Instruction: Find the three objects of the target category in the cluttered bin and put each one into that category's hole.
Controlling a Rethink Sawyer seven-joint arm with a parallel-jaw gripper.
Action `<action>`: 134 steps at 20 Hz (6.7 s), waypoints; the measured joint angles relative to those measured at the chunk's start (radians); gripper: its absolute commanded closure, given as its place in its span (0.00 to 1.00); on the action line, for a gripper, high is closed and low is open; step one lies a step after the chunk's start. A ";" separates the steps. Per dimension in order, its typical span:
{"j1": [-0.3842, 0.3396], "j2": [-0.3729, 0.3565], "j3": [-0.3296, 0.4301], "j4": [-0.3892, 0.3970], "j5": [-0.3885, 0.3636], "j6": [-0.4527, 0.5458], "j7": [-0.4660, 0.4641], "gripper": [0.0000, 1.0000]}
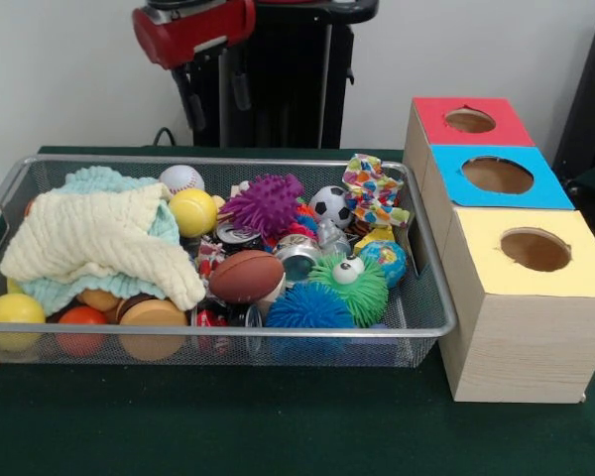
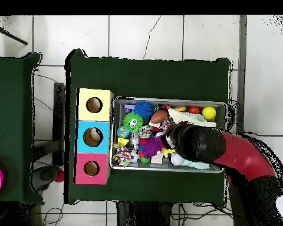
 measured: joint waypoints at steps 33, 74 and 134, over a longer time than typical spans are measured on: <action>0.043 0.101 0.030 0.293 0.145 -0.637 0.021 0.00; 0.256 0.191 -0.141 0.323 0.144 -0.731 0.144 0.00; 0.233 0.332 -0.204 0.237 0.137 -0.805 0.144 0.00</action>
